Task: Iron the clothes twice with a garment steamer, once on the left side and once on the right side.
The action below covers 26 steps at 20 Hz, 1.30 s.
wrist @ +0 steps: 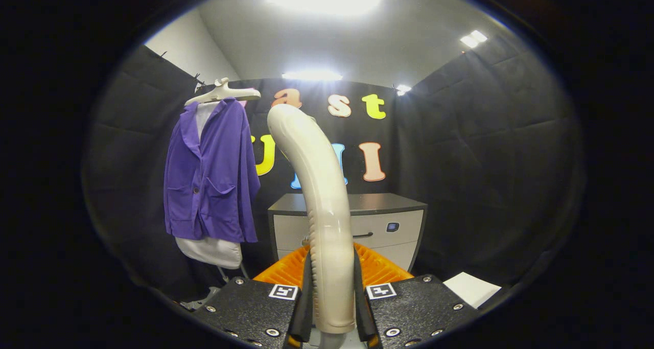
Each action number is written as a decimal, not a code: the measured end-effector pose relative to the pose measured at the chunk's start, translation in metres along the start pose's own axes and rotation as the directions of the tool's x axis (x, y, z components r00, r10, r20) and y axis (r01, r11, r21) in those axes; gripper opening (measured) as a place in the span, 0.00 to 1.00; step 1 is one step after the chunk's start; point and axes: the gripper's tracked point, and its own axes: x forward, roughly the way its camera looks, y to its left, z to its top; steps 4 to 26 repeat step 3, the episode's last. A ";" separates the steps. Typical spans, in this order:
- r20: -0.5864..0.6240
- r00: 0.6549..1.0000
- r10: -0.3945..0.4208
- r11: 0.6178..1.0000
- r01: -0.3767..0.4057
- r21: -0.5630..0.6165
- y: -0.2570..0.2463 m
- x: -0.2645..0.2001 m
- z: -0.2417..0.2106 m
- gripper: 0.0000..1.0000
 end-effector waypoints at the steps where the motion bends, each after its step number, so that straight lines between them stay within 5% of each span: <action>1: 0.000 1.000 -0.003 1.000 0.003 0.001 -0.001 -0.001 0.000 0.34; 26: -0.002 1.000 -0.007 1.000 0.007 0.004 -0.002 -0.002 -0.001 0.34</action>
